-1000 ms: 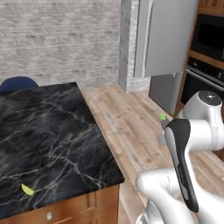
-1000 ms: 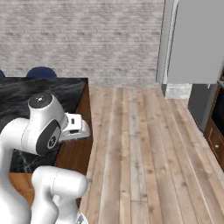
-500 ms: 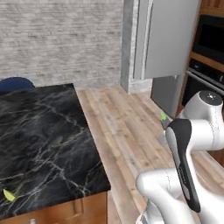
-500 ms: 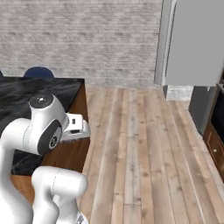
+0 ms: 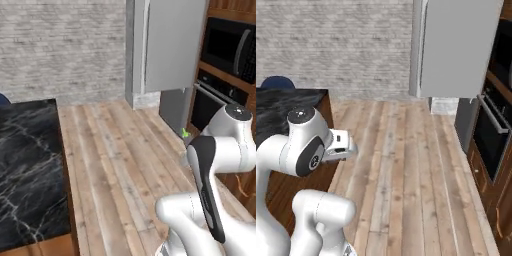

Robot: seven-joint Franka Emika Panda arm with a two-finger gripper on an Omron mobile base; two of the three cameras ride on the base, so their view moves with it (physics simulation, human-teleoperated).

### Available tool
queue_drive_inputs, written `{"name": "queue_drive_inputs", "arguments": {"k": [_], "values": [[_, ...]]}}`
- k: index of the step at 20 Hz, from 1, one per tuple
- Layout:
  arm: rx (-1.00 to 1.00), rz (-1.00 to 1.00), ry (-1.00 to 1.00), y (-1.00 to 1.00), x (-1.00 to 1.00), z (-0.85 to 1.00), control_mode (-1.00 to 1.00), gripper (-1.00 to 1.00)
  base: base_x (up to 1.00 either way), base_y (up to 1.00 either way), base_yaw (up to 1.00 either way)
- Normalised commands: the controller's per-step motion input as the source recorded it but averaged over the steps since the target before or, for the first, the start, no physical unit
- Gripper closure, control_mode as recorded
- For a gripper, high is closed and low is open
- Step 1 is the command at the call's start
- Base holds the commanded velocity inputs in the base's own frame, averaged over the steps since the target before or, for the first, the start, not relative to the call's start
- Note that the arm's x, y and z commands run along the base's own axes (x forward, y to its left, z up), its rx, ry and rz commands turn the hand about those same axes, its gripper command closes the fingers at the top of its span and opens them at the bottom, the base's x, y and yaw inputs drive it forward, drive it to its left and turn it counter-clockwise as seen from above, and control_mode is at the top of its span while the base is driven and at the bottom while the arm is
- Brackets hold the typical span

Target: Place the eggplant and lemon wedge inside the fridge drawer. Close the drawer after placing the vegetables.

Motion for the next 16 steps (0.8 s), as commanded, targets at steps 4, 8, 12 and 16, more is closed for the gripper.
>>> {"name": "queue_drive_inputs", "arguments": {"k": [4,8,12,16], "values": [[0.0,0.0,0.0,0.0,0.0,0.0,1.0,1.0,0.79,-1.0,0.01],[0.0,0.0,0.0,0.0,0.0,0.0,1.0,1.0,1.0,-0.18,0.17],[0.0,0.0,0.0,0.0,0.0,0.0,1.0,1.0,1.0,-0.06,0.32],[0.0,0.0,0.0,0.0,0.0,0.0,1.0,1.0,1.0,0.0,0.28]]}}
